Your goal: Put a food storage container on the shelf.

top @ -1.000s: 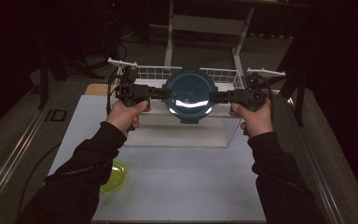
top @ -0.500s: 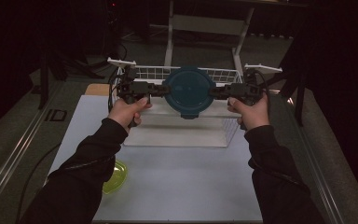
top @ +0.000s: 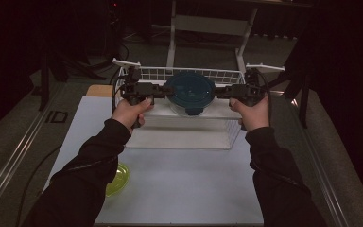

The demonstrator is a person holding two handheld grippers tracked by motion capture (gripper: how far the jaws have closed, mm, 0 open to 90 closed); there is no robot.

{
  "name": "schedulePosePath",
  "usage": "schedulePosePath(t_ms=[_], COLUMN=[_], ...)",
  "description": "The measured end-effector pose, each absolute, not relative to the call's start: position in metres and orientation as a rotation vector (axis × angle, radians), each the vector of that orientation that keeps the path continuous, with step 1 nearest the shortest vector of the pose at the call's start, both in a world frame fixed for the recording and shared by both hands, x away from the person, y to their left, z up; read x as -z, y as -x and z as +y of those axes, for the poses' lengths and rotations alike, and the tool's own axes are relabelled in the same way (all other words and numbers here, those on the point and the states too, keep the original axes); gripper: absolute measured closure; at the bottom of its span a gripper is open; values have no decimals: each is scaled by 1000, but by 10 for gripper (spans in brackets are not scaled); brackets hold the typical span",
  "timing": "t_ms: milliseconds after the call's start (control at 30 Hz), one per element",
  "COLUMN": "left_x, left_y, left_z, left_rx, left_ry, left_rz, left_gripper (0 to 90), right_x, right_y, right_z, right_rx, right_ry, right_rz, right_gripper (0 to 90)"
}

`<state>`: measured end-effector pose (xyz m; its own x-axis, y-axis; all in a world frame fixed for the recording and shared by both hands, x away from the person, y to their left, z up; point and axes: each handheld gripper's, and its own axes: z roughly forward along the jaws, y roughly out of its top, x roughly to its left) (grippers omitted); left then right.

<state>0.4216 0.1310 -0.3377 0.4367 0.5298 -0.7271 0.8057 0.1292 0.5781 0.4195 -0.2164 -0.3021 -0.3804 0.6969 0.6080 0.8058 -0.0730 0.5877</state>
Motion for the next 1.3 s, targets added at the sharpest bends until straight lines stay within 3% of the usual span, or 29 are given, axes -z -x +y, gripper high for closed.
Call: schedulePosePath(t_ms=[300, 533, 733, 833, 1133, 1300], left_x=[328, 324, 326, 329, 339, 349], left_y=[-406, -383, -360, -348, -324, -313], left_z=[143, 146, 153, 154, 155, 148], left_rx=[193, 110, 50, 5, -169, -229], left_ry=[-1526, -1547, -1545, -1555, -1572, -1617], left_rz=[1210, 1159, 1026, 983, 899, 852], left_gripper=[420, 420, 321, 305, 22, 21], right_x=[295, 301, 312, 318, 324, 322], right_y=[-386, -355, -340, -340, -352, -361], right_z=[-208, -197, -182, -174, -166, -158], right_rx=[1543, 1580, 1528, 1508, 1511, 1526], right_ry=[1483, 1340, 1321, 1331, 1360, 1382], right_rz=[-2170, -2205, -2268, -2285, -2269, -2255], right_gripper=[589, 685, 899, 900, 900, 900])
